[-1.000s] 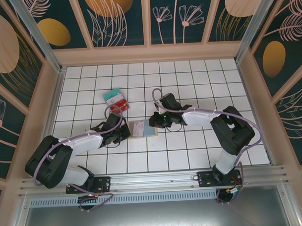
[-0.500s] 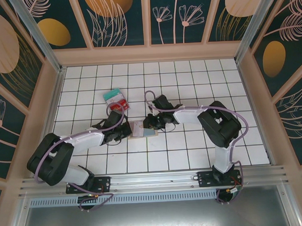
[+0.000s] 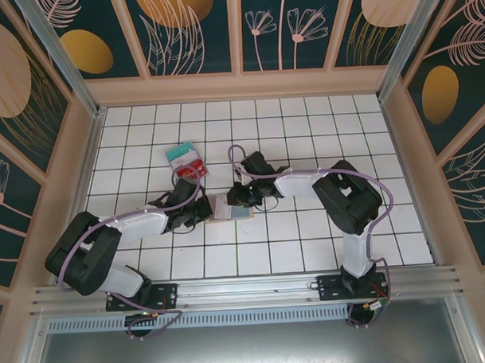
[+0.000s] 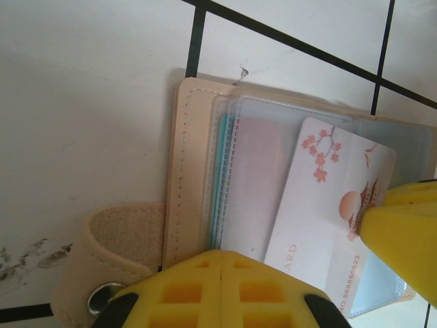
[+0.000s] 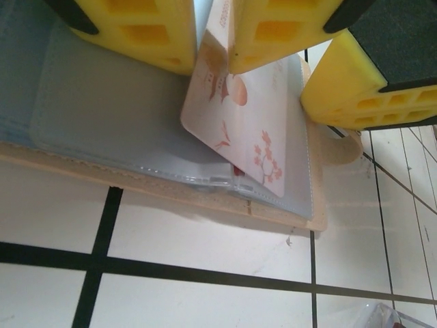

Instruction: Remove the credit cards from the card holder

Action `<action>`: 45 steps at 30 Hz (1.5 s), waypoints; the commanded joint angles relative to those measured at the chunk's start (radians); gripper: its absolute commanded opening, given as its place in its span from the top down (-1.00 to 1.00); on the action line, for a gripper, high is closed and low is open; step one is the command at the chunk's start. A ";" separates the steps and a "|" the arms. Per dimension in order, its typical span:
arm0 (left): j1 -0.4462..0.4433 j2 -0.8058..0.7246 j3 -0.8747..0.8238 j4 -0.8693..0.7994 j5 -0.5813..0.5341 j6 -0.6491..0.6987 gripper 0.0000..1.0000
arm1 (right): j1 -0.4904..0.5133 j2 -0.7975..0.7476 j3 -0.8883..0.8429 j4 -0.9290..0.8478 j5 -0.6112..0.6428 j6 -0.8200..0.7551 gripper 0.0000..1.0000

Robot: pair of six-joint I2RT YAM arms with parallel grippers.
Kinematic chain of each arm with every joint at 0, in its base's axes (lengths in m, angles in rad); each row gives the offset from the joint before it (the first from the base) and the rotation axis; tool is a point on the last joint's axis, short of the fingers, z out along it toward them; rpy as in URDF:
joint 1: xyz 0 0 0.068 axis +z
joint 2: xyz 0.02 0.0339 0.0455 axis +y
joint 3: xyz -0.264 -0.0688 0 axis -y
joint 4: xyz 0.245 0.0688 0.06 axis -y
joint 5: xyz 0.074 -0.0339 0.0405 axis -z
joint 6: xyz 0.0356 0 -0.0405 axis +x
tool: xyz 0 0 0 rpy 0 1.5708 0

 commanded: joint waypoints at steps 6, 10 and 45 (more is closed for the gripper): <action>0.002 0.012 -0.019 -0.034 -0.009 0.002 1.00 | 0.004 -0.009 -0.002 0.009 -0.003 0.009 1.00; 0.002 0.016 -0.024 -0.052 -0.026 0.008 1.00 | -0.014 -0.046 -0.044 0.014 -0.009 0.001 1.00; 0.134 -0.160 0.175 0.285 0.399 -0.191 0.34 | -0.244 -0.503 -0.166 0.186 -0.238 -0.010 1.00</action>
